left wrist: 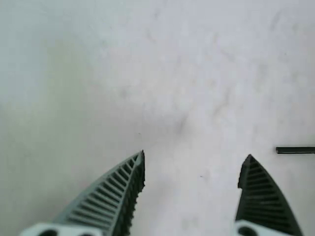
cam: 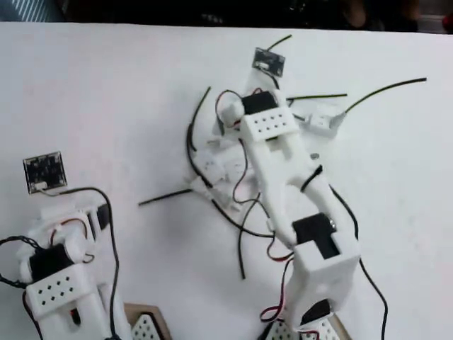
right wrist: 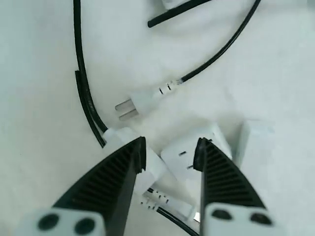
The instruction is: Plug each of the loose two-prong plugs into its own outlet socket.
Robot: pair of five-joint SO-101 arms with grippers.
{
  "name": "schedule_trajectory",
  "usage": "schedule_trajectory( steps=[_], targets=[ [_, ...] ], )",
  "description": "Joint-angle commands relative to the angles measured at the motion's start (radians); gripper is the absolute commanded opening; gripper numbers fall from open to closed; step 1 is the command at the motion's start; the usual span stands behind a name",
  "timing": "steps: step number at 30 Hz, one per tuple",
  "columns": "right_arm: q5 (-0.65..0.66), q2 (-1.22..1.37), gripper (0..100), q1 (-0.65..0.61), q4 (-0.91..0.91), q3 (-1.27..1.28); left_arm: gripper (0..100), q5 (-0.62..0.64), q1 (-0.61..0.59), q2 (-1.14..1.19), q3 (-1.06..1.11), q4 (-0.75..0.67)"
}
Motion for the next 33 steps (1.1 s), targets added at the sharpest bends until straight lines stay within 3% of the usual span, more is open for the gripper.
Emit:
schedule_trajectory(
  steps=[1, 10, 19, 33],
  targets=[
    [-0.091, 0.001, 15.8, -0.019, -0.050, -0.038, 30, -0.002, -0.007, -0.013, -0.005, -0.012],
    [-0.218, 0.008, 15.8, -0.068, -0.064, -0.032, 30, -0.002, -0.007, -0.013, -0.003, -0.012],
    [-0.219, 0.140, 15.8, -0.067, -0.157, -0.040, 30, -0.003, -0.007, -0.015, 0.008, -0.014],
    [-0.219, 0.262, 15.8, -0.065, -0.163, -0.146, 30, -0.003, -0.007, -0.015, 0.009, -0.014]
  ],
)
